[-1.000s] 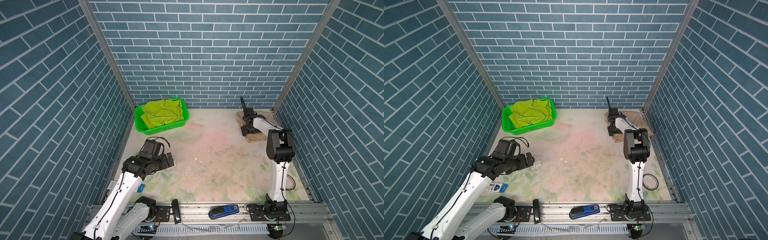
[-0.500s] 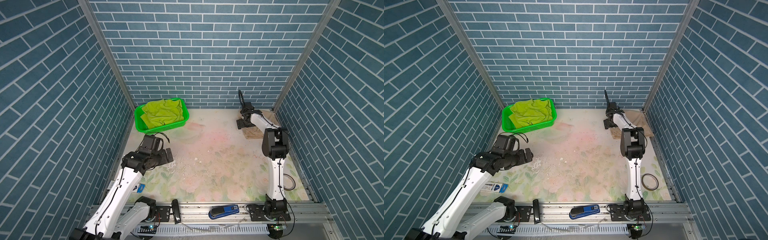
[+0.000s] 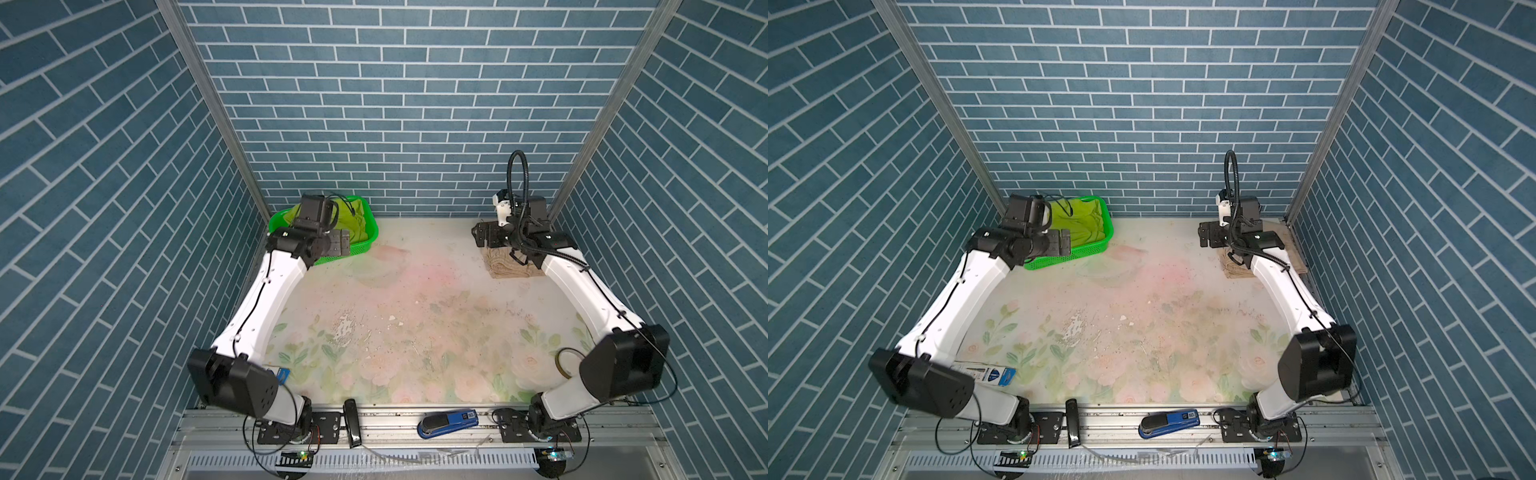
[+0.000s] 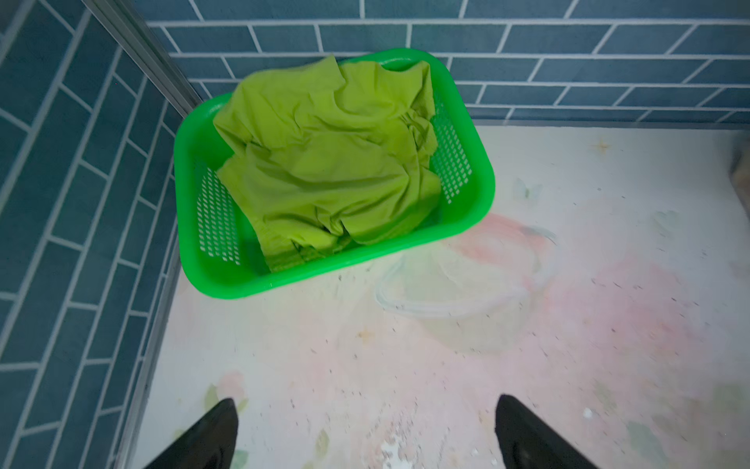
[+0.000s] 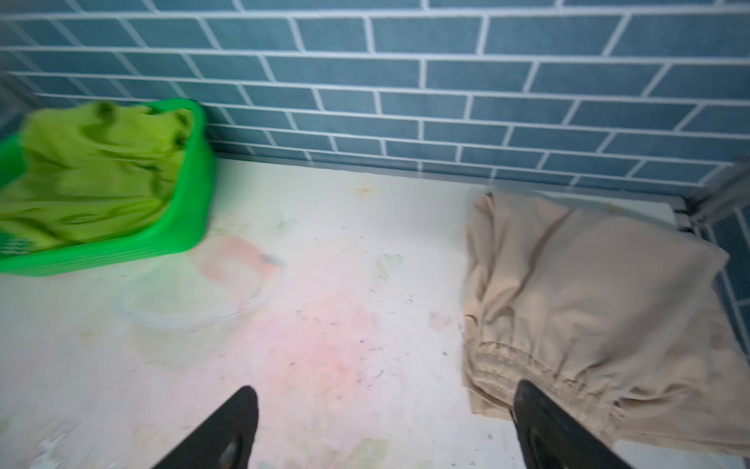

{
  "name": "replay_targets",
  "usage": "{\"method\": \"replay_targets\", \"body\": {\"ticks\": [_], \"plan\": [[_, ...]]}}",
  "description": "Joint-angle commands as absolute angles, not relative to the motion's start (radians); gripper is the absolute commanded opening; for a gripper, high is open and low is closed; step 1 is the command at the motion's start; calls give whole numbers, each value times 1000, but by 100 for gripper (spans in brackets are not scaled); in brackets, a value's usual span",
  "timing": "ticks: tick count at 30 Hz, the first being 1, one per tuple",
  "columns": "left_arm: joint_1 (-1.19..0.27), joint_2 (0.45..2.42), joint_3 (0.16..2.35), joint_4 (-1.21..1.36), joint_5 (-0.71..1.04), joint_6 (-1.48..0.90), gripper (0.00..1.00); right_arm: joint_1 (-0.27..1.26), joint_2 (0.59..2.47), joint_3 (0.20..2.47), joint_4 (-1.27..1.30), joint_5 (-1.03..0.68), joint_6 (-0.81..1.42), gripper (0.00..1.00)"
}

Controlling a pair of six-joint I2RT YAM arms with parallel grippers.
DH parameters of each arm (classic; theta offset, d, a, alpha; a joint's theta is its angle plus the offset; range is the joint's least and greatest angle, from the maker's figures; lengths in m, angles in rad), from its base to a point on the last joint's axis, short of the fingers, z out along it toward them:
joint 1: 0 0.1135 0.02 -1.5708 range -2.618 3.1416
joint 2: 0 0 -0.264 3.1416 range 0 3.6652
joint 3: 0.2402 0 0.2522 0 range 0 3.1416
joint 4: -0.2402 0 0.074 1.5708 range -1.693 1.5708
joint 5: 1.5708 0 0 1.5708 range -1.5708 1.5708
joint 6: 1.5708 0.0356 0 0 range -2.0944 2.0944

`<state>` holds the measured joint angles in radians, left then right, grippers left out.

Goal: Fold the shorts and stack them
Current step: 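Release the shorts and raise the right gripper while the left moves toward the basket, then grasp the lime-green shorts in the green basket with the left gripper and lift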

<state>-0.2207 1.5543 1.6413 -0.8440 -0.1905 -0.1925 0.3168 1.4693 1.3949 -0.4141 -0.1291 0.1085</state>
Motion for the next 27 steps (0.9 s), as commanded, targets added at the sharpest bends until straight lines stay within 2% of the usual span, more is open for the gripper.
{"method": "replay_targets", "body": {"ticks": [1, 5, 13, 20, 23, 27], "plan": [[-150, 1680, 1731, -819, -229, -109, 100, 429, 1402, 1238, -373, -265, 126, 97], [-88, 1820, 1802, -744, -180, -67, 100, 537, 1304, 1091, -334, -258, 153, 97], [0, 2079, 1953, -715, -10, -47, 100, 586, 1169, 915, -258, -244, 215, 97], [4, 2255, 2076, -762, -103, -9, 100, 589, 1166, 876, -172, -280, 283, 97], [17, 2283, 2063, -705, -41, -28, 100, 595, 1167, 880, -165, -276, 301, 97], [18, 2375, 2164, -753, -44, -40, 98, 601, 1145, 865, -171, -226, 301, 97]]}}
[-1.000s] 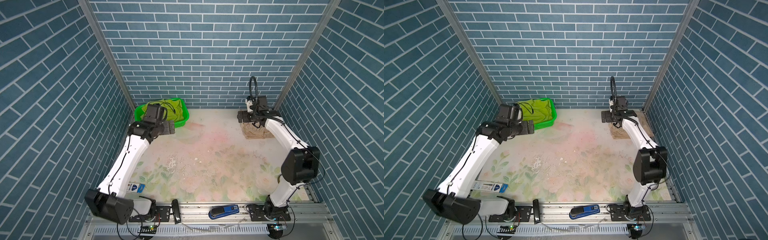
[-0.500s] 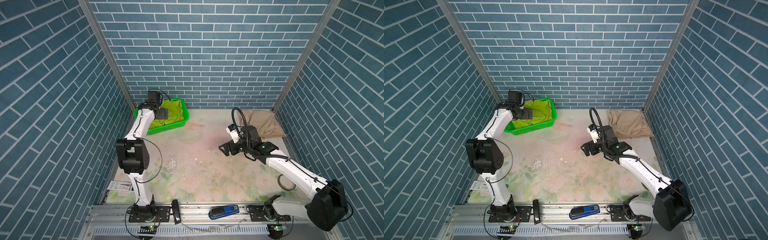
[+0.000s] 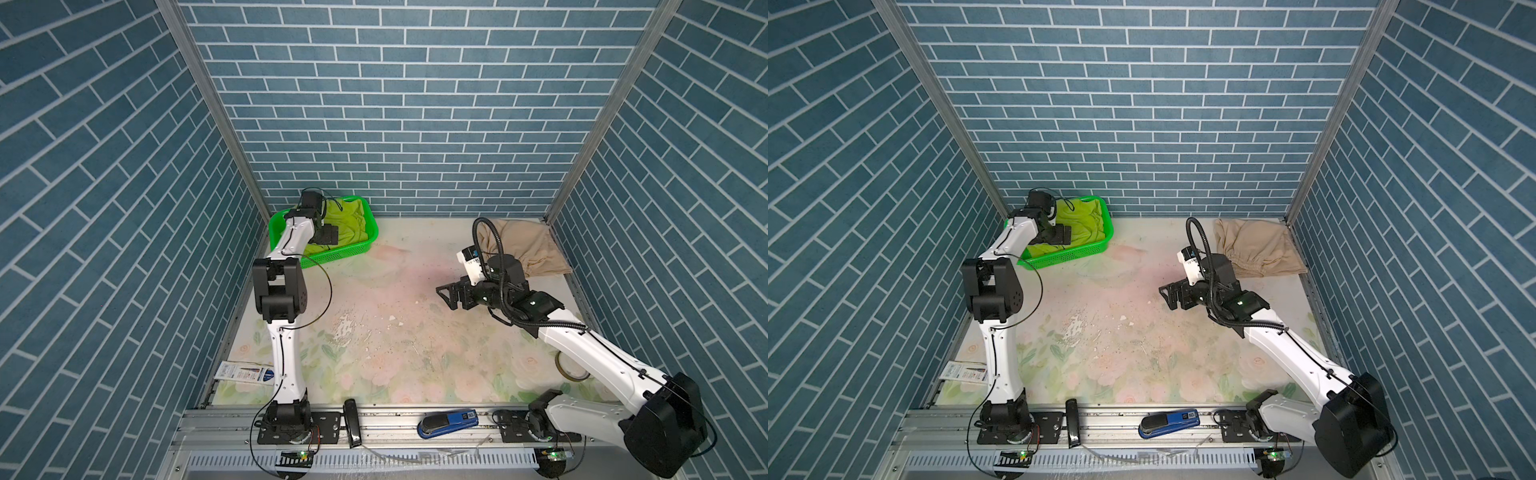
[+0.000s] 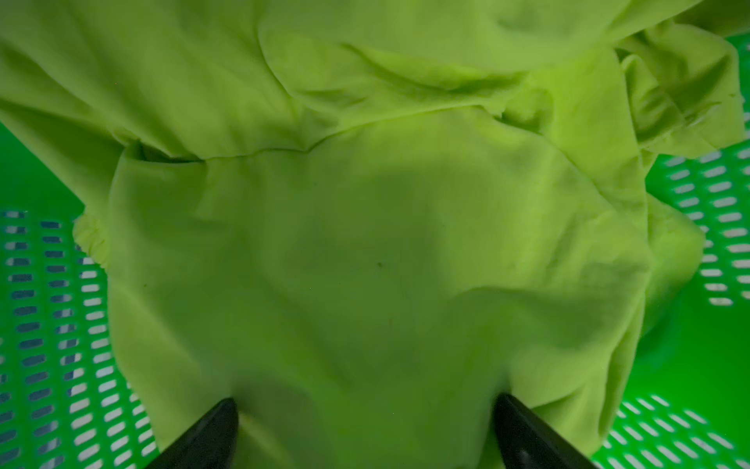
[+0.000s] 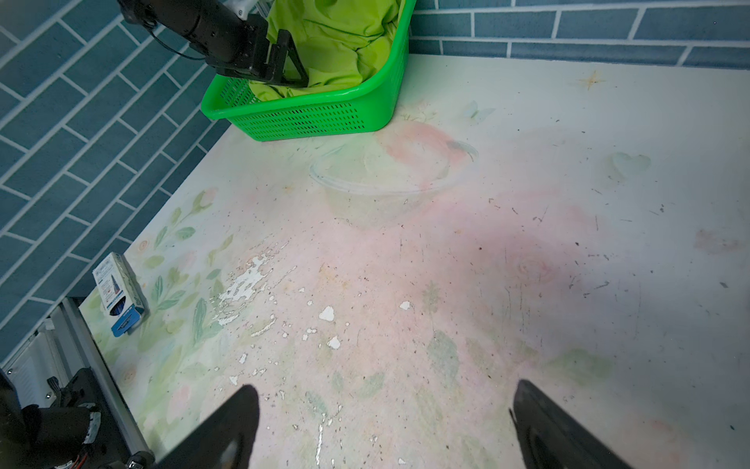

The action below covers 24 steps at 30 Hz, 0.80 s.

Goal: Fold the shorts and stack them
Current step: 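Grasp the lime-green shorts in the green basket with the left gripper and lift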

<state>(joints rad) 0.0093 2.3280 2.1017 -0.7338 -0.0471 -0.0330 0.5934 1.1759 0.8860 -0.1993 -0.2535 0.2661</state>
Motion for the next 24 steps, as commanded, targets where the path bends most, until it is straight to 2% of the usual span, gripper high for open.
{"method": "replay_targets", "body": {"ticks": [1, 6, 7, 8, 17, 24], "plan": [[20, 2396, 2183, -762, -25, -33, 92, 601, 1137, 860, -171, -216, 300, 97], [37, 2439, 2251, -801, 26, -26, 33, 600, 1136, 866, -181, -199, 299, 97], [41, 2437, 2261, -808, 28, -28, 13, 601, 1140, 869, -183, -200, 298, 96], [43, 2430, 2265, -810, 26, -31, 0, 601, 1145, 872, -183, -203, 297, 96], [49, 2325, 2276, -835, 69, -16, 0, 601, 1172, 853, -144, -216, 301, 94], [46, 2149, 2325, -877, 232, -22, 0, 601, 1192, 849, -82, -238, 277, 94]]}}
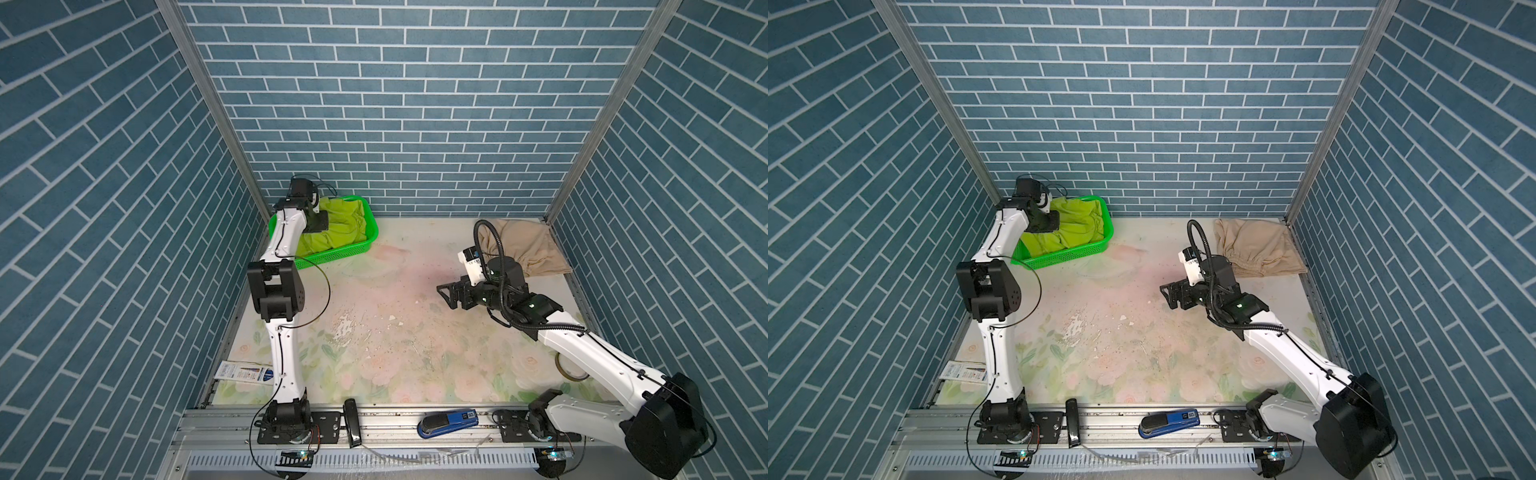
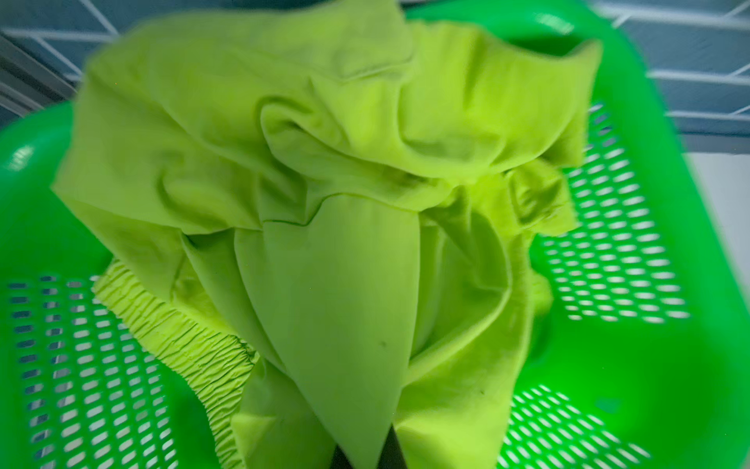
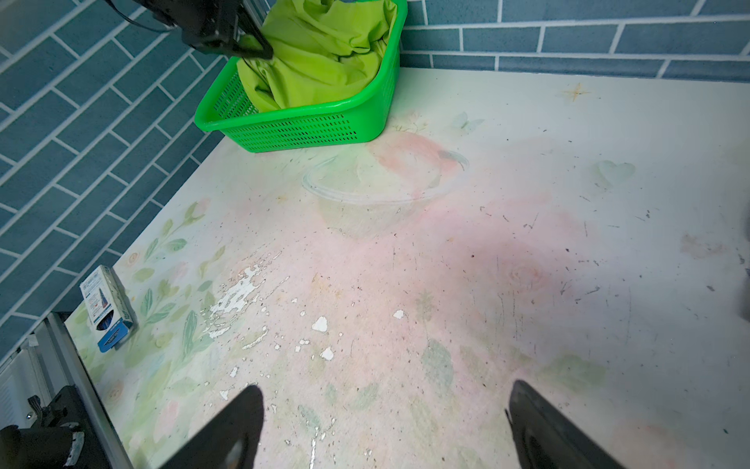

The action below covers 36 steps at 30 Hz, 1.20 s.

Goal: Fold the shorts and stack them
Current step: 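Grasp the lime-green shorts in the green basket with the left gripper and lift, then drop the lime-green shorts onto the table center with the left gripper while the right approaches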

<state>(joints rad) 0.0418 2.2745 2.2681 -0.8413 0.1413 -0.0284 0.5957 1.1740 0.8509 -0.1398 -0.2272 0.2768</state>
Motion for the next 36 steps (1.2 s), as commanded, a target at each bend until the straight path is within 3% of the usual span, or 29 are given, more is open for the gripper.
{"method": "replay_targets", "body": {"ticks": [1, 7, 14, 17, 22, 28, 36], "plan": [[44, 2118, 2328, -884, 253, -24, 0, 601, 1203, 857, -74, -239, 271, 94], [-6, 1936, 2389, -945, 373, -27, 0, 601, 1252, 874, 2, -250, 282, 94], [-152, 1802, 2620, -1131, 427, 7, 0, 601, 1255, 863, 48, -296, 299, 94], [-234, 1714, 2569, -1136, 431, -14, 0, 601, 1205, 875, -21, -298, 263, 94], [-388, 1637, 2279, -1045, 371, -69, 0, 600, 1135, 935, -258, -226, 203, 94], [-485, 1764, 2060, -890, 353, -110, 0, 600, 1034, 881, -371, -176, 229, 94], [-556, 2129, 2186, -887, 375, -101, 0, 604, 944, 828, -601, -32, 279, 92]]}}
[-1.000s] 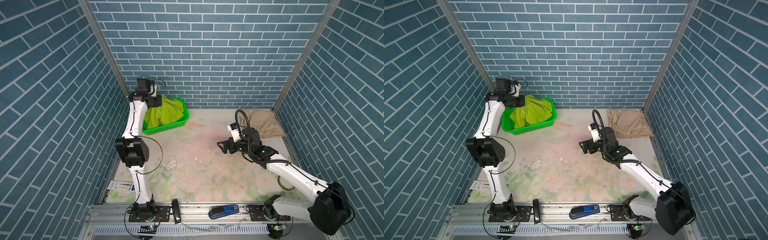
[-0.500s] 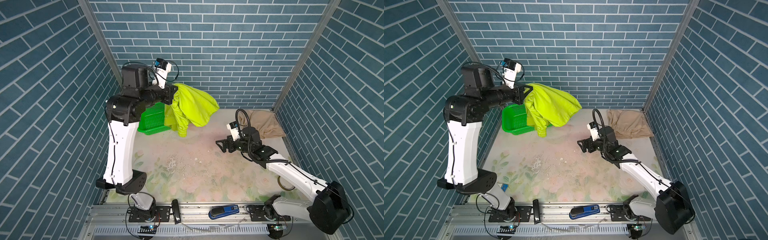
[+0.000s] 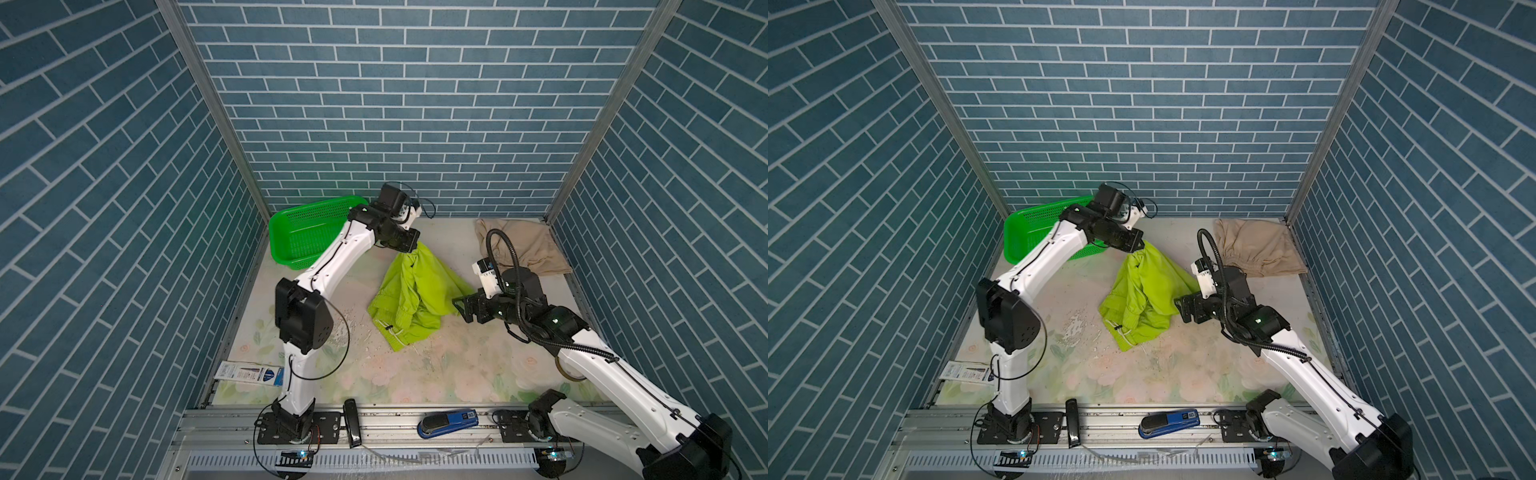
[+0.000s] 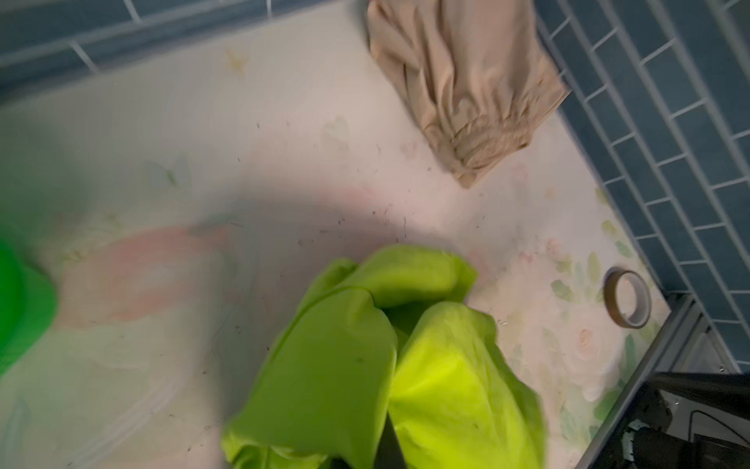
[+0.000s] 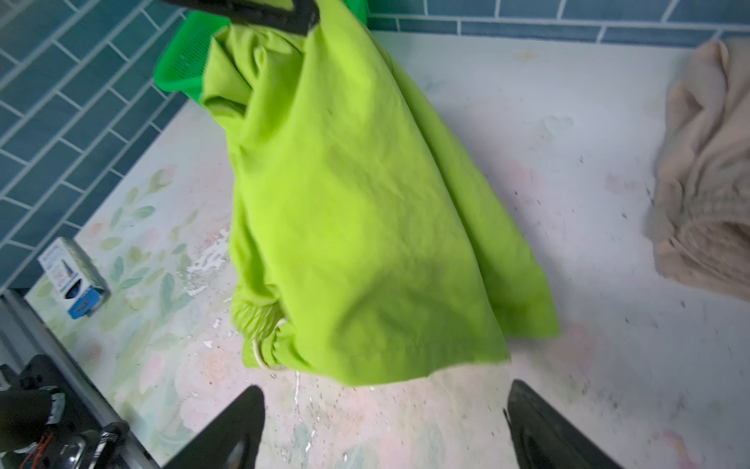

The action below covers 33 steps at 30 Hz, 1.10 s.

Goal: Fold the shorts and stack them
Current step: 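Drop the lime-green shorts onto the table center with the left gripper while the right approaches, then grasp the waistband of the lime-green shorts with the right gripper and lift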

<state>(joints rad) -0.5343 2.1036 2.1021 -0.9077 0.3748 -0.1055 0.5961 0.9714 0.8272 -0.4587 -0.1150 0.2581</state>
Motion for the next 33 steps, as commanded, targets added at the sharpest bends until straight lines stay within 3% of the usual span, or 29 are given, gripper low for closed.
{"method": "replay_targets", "body": {"ticks": [1, 2, 4, 5, 6, 11, 17, 21, 27, 33], "plan": [[-555, 2168, 2228, -901, 378, -100, 0, 606, 942, 835, -631, -15, 270, 92], [-556, 2197, 2265, -920, 369, -100, 11, 607, 945, 844, -653, -6, 262, 92], [-551, 2243, 2365, -995, 321, -101, 60, 611, 966, 868, -686, -29, 242, 92], [-545, 2252, 2404, -1031, 303, -100, 90, 618, 977, 874, -688, -54, 232, 92], [-536, 2251, 2442, -1078, 285, -99, 100, 631, 989, 874, -681, -73, 224, 92], [-449, 2072, 2392, -1205, 226, -160, 100, 773, 1095, 878, -632, 2, 142, 92], [-255, 1575, 1756, -1025, 290, -297, 100, 1067, 1218, 915, -549, 306, -204, 95], [-60, 1295, 1383, -956, 373, -369, 100, 1126, 1320, 924, -452, 343, -405, 98], [103, 1088, 1216, -1055, 430, -312, 100, 1198, 1475, 844, -133, 504, -707, 98], [180, 1019, 1170, -1117, 486, -261, 100, 1197, 1559, 886, -20, 517, -863, 98]]}}
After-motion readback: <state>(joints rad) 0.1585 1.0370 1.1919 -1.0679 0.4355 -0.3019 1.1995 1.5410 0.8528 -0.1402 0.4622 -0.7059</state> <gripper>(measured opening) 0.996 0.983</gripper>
